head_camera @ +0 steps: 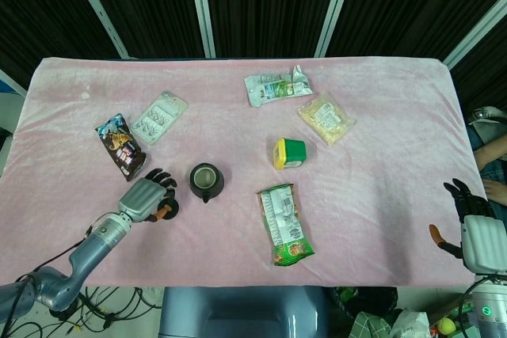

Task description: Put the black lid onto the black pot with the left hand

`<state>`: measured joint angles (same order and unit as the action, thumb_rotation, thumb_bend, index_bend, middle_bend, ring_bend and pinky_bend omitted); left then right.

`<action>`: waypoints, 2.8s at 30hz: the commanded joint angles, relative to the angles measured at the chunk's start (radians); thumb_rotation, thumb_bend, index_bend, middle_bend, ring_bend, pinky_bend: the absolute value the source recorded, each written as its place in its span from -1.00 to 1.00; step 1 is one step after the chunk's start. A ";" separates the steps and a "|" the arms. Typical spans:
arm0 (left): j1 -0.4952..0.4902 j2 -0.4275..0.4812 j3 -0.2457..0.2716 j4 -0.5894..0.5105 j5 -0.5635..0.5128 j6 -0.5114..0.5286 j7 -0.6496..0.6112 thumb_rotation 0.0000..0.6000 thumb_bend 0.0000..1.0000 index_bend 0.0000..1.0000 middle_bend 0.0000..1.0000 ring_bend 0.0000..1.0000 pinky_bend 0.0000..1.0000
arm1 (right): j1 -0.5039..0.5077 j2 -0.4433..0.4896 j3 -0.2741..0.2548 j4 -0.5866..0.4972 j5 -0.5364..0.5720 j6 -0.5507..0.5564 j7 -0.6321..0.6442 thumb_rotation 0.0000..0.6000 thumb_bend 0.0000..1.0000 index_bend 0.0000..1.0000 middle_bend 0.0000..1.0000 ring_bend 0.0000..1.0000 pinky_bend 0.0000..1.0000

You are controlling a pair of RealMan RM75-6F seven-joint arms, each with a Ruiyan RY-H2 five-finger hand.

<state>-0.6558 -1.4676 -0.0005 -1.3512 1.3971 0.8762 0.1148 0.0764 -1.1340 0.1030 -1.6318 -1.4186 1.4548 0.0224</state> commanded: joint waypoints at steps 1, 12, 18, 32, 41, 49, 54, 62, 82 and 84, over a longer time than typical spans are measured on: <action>-0.002 -0.005 -0.001 0.007 -0.003 -0.003 0.003 1.00 -0.16 0.23 -0.52 -0.77 -0.82 | 0.001 0.000 -0.001 0.001 -0.003 0.000 -0.002 1.00 -0.55 -0.66 -0.81 -0.56 -0.64; -0.005 -0.013 -0.006 -0.003 -0.002 0.001 0.014 1.00 -0.16 0.23 -0.52 -0.77 -0.82 | 0.000 0.002 -0.001 0.001 -0.004 0.001 0.004 1.00 -0.55 -0.66 -0.81 -0.56 -0.64; 0.003 0.011 -0.013 -0.029 -0.003 0.022 0.011 1.00 -0.16 0.24 -0.52 -0.77 -0.82 | 0.000 0.001 -0.001 0.001 -0.004 0.001 0.005 1.00 -0.55 -0.66 -0.81 -0.56 -0.64; -0.013 0.069 -0.096 -0.091 0.027 0.098 -0.135 1.00 -0.16 0.25 -0.52 -0.77 -0.82 | -0.001 -0.001 -0.001 -0.002 -0.002 0.002 -0.002 1.00 -0.55 -0.66 -0.81 -0.56 -0.64; -0.095 0.037 -0.172 -0.059 -0.033 0.018 -0.140 1.00 -0.16 0.26 -0.52 -0.77 -0.82 | -0.001 -0.002 -0.002 -0.002 -0.002 0.003 -0.005 1.00 -0.55 -0.66 -0.81 -0.56 -0.64; -0.165 -0.024 -0.206 0.000 -0.093 -0.058 -0.091 1.00 -0.16 0.26 -0.52 -0.77 -0.82 | -0.001 -0.002 0.000 -0.001 0.001 0.003 -0.006 1.00 -0.55 -0.66 -0.81 -0.56 -0.64; -0.179 -0.051 -0.204 0.024 -0.123 -0.086 -0.075 1.00 -0.16 0.26 -0.52 -0.77 -0.82 | -0.001 -0.001 0.001 -0.001 0.003 0.003 -0.003 1.00 -0.55 -0.66 -0.81 -0.56 -0.64; -0.193 -0.085 -0.198 0.061 -0.149 -0.101 -0.053 1.00 -0.16 0.26 -0.52 -0.77 -0.82 | -0.001 -0.001 0.003 0.000 0.005 0.003 0.000 1.00 -0.55 -0.66 -0.81 -0.56 -0.64; -0.213 -0.122 -0.175 0.106 -0.176 -0.126 -0.020 1.00 -0.16 0.26 -0.52 -0.77 -0.82 | -0.001 -0.001 0.002 0.000 0.004 0.003 0.002 1.00 -0.55 -0.66 -0.81 -0.56 -0.64; -0.215 -0.124 -0.173 0.107 -0.181 -0.130 -0.013 1.00 -0.16 0.26 -0.52 -0.78 -0.82 | -0.001 -0.001 0.002 -0.001 0.004 0.002 0.003 1.00 -0.55 -0.66 -0.81 -0.56 -0.64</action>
<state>-0.8696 -1.5903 -0.1752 -1.2453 1.2179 0.7480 0.0988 0.0751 -1.1350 0.1054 -1.6323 -1.4145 1.4571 0.0256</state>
